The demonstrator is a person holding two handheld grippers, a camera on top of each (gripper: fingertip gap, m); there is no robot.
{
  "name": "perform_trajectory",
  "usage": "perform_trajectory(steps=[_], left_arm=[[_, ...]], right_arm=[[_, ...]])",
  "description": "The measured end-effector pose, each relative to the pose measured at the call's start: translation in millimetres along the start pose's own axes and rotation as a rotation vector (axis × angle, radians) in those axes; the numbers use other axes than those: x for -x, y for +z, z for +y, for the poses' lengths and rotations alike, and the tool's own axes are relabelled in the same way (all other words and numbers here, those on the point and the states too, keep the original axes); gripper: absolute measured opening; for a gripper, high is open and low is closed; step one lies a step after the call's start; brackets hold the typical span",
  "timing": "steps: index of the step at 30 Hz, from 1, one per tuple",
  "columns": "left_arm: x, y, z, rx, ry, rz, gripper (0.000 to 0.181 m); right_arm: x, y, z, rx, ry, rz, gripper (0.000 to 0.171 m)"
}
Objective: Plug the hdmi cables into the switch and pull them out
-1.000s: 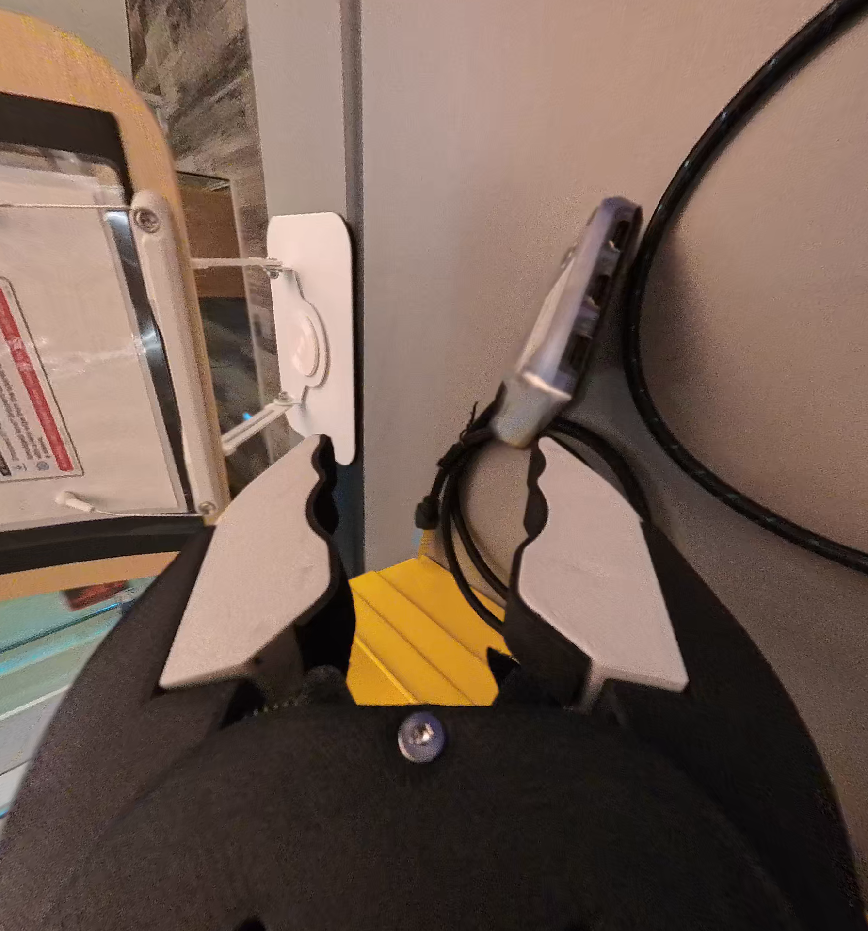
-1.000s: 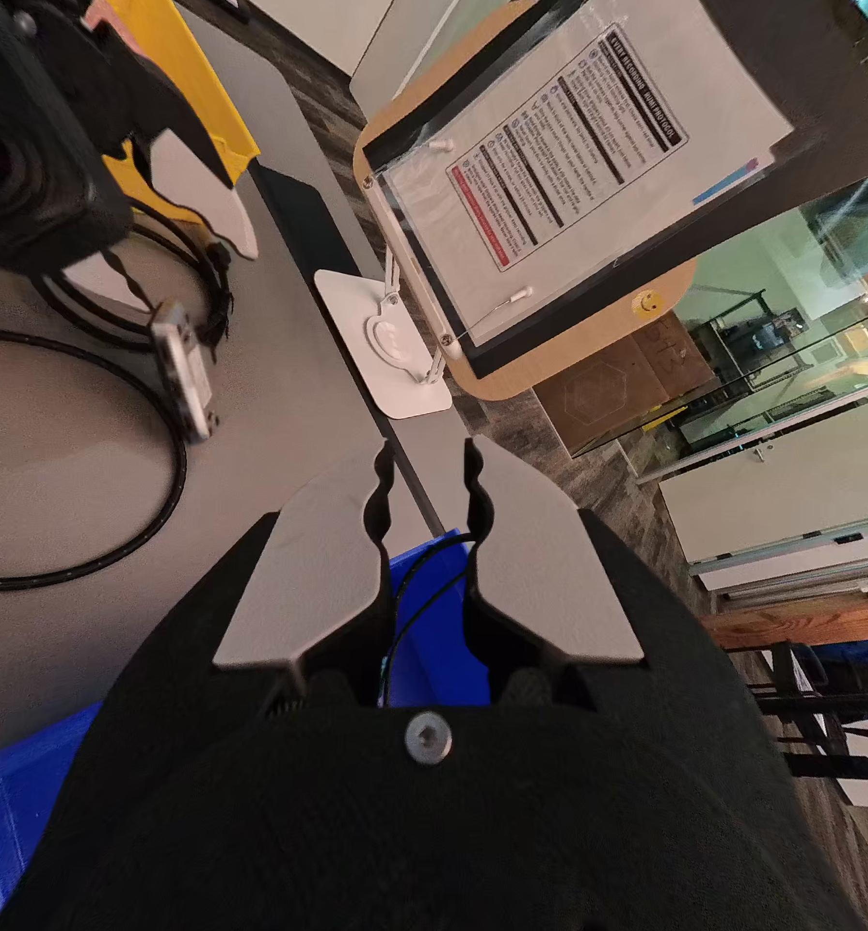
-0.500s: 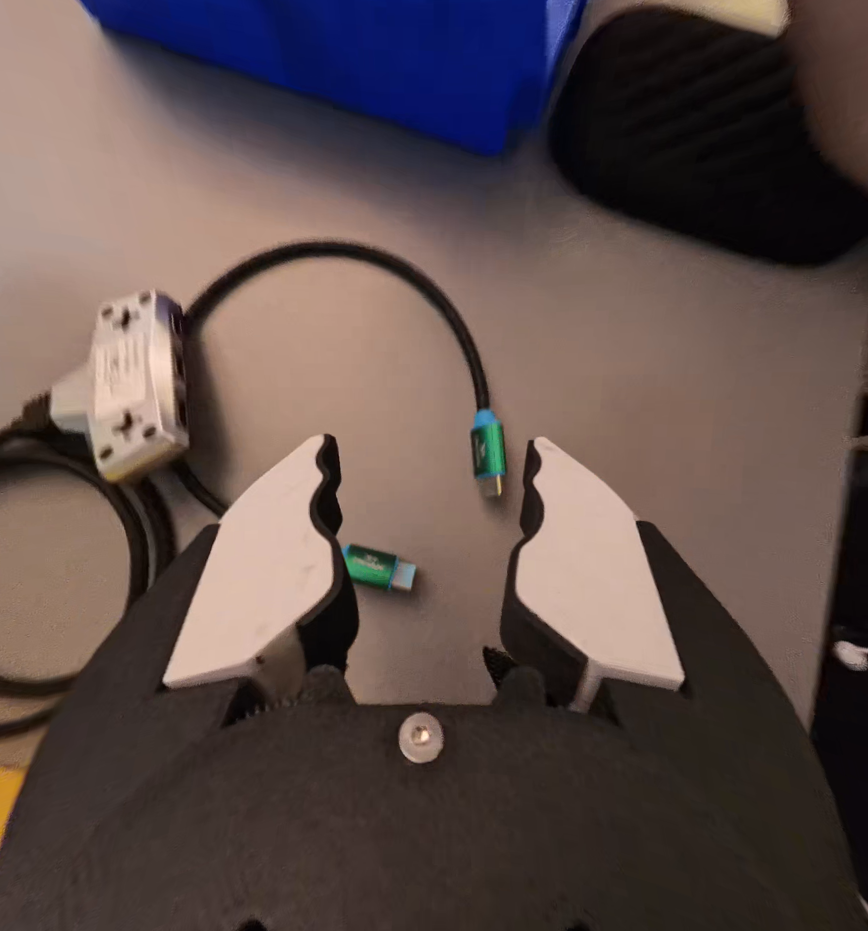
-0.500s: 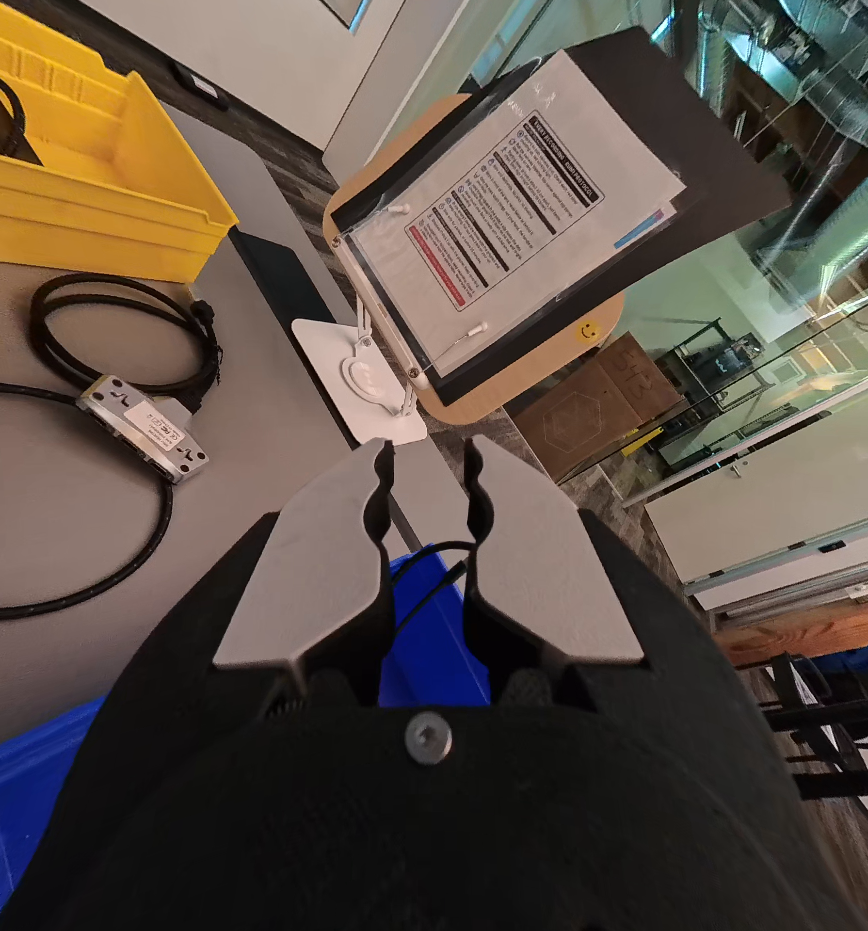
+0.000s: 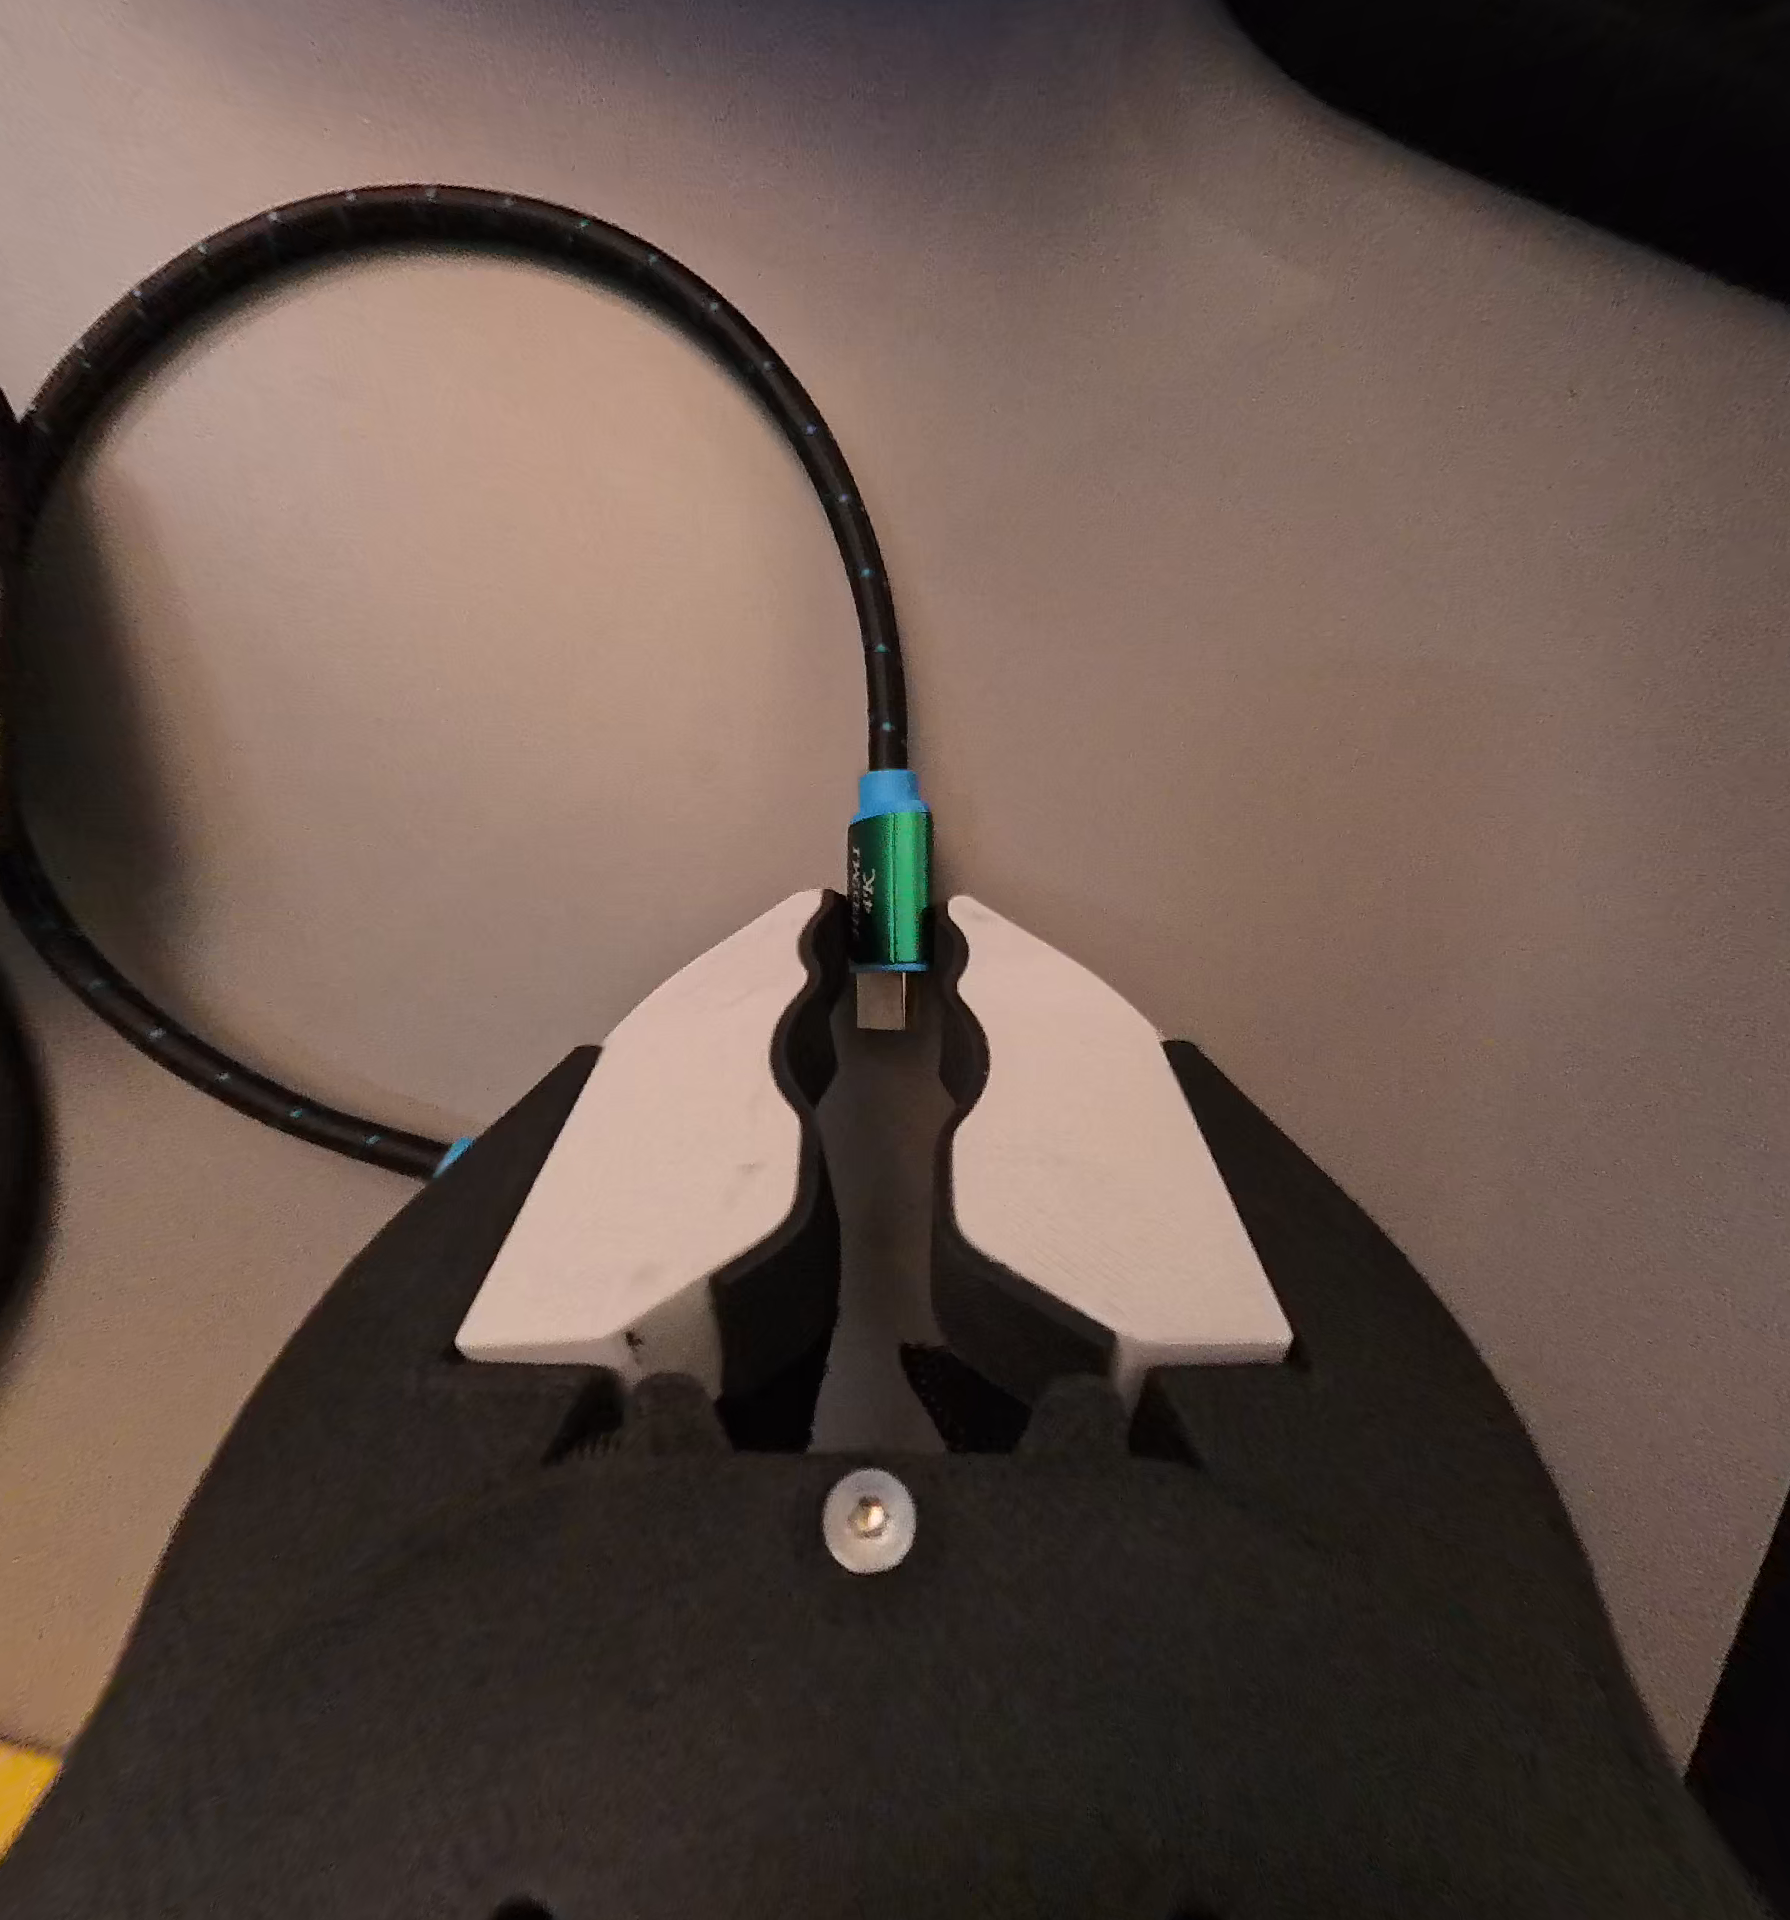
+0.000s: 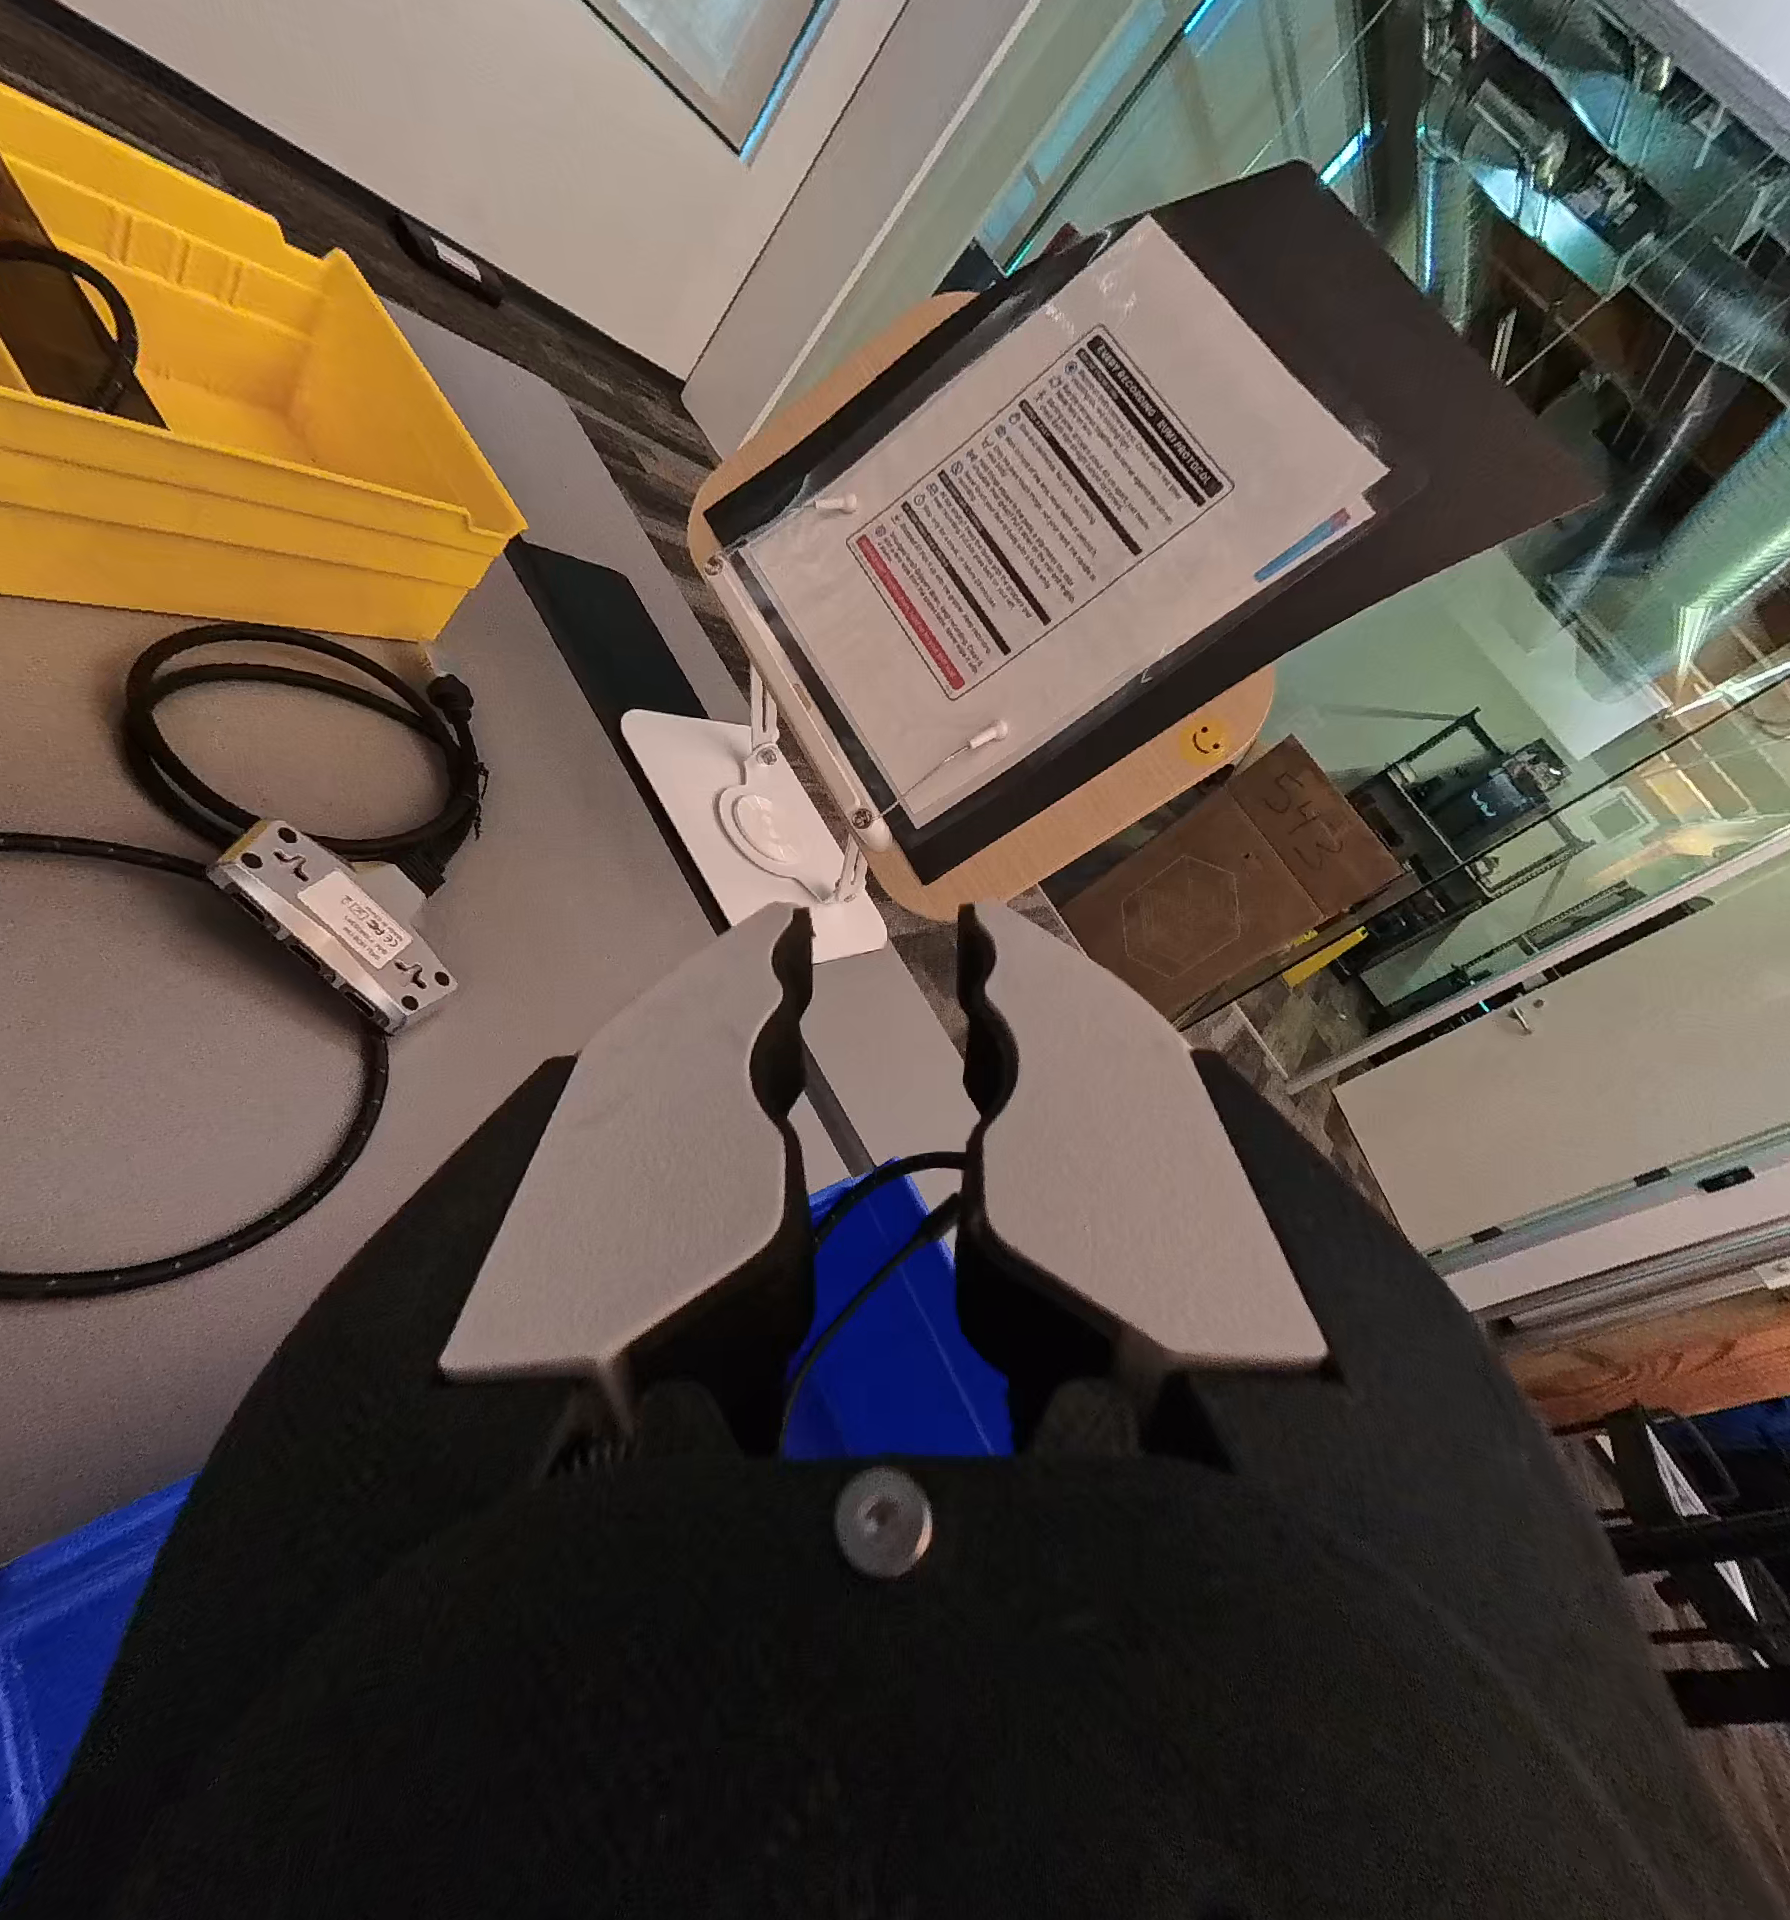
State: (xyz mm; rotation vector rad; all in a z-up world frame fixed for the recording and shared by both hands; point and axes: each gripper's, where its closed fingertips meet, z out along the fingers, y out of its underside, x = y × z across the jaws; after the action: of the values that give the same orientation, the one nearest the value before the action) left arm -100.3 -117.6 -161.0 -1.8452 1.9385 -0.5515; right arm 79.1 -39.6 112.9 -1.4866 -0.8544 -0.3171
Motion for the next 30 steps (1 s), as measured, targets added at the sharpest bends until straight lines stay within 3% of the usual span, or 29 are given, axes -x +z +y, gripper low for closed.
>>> perform_trajectory(steps=[1, 5, 10, 14, 20, 21, 22, 25, 28, 30], left_arm=[[3.4, -2.1, -0.3, 0.006, 0.007, -0.014, 0.014], [18.4, -27.0, -18.7, -0.041, 0.018, -0.051, 0.013], [35.5, -87.7, -65.2, -0.158, -0.002, -0.025, 0.012], [43.5, -137.5, -102.8, -0.246, -0.098, 0.059, 0.011], [49.6, -185.3, -144.5, -0.392, -0.236, 0.262, 0.011], [53.3, -188.5, -148.4, -0.409, -0.254, 0.275, 0.011], [59.7, -190.2, -150.9, -0.424, -0.269, 0.268, 0.011], [63.5, -197.7, -151.6, -0.454, -0.279, 0.343, 0.013], [64.4, -223.2, -156.7, -0.602, -0.299, 0.446, 0.026], [71.8, -237.1, -152.8, -0.659, -0.276, 0.420, 0.028]], right_arm=[[1.2, 0.4, -0.7, -0.002, 0.001, -0.006, 0.028], [17.4, 9.0, -2.5, 0.006, -0.004, -0.084, 0.028], [103.2, 12.3, -23.3, -0.067, -0.003, -0.538, 0.030], [142.1, 19.3, -41.4, -0.119, -0.044, -0.685, 0.036], [149.8, 45.3, -55.6, -0.125, -0.062, -0.605, 0.038], [146.6, 51.0, -58.2, -0.126, -0.059, -0.567, 0.034], [144.4, 54.3, -59.8, -0.121, -0.064, -0.546, 0.005], [136.7, 58.2, -66.6, -0.131, -0.020, -0.513, 0.002], [125.7, 54.3, -70.9, -0.173, -0.003, -0.480, 0.002], [116.3, 54.0, -66.6, -0.162, 0.001, -0.442, 0.002]])
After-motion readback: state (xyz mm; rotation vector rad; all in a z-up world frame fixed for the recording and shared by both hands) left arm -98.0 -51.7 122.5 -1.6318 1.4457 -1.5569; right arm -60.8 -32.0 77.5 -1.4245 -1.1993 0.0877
